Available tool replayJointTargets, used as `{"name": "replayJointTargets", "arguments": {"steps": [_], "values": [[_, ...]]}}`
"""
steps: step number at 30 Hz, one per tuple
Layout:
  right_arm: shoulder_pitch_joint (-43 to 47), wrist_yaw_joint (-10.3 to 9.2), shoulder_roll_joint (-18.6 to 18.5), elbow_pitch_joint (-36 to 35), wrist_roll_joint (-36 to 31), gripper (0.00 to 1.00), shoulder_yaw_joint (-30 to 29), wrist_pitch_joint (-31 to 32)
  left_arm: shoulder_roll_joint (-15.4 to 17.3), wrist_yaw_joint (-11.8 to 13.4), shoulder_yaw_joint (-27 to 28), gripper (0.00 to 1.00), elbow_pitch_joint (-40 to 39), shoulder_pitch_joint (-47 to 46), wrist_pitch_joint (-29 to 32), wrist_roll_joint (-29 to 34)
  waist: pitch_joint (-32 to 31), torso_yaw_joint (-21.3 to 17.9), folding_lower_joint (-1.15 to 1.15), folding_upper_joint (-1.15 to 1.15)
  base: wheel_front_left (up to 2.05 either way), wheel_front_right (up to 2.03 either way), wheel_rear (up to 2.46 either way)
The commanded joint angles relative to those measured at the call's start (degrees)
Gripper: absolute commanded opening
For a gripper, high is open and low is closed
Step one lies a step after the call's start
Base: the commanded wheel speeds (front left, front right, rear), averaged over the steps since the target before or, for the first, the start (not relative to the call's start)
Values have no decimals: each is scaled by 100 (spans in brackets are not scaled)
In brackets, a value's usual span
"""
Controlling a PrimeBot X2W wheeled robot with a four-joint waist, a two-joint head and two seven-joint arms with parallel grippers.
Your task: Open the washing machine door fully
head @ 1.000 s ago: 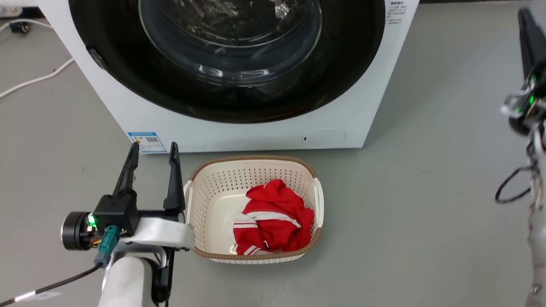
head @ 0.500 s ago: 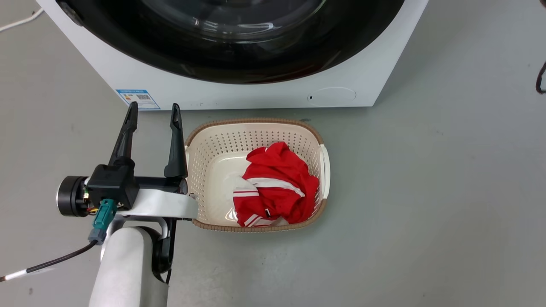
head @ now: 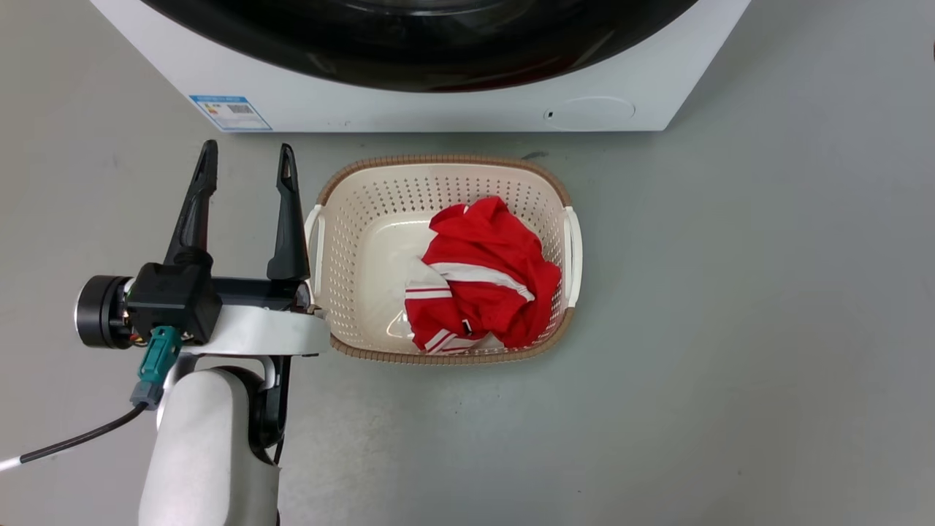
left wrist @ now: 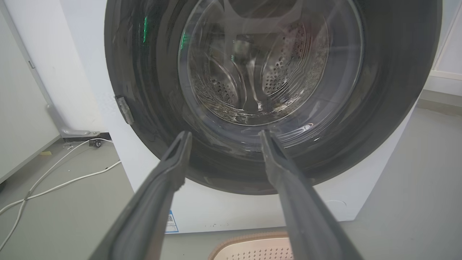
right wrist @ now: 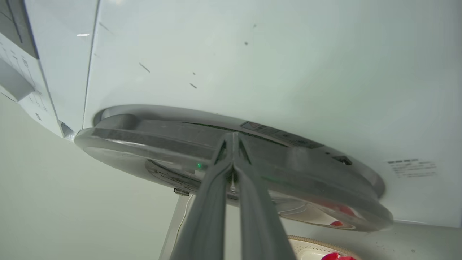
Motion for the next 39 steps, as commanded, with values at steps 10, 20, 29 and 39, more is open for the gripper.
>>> {"name": "replayJointTargets", "arguments": {"steps": [10, 20, 29, 39], "values": [[-429, 0, 118, 337, -299, 0, -177, 3, -5, -52, -31, 100, -91, -222, -14, 43, 308, 105, -1, 0, 0, 0, 0], [-530, 8, 372, 521, -246, 0, -297, 494, -4, 32, -99, 100, -101, -277, -13, -5, 391, 136, -1, 0, 0, 0, 0], [-287, 7, 307, 216, -64, 0, -396, 979, -5, 52, -134, 100, -60, -269, -13, -2, 314, 103, -1, 0, 0, 0, 0], [354, 7, 435, -248, 277, 0, -319, 1931, -5, 96, -182, 100, 23, -137, -13, -41, -1, 98, -1, 0, 0, 0, 0]]}}
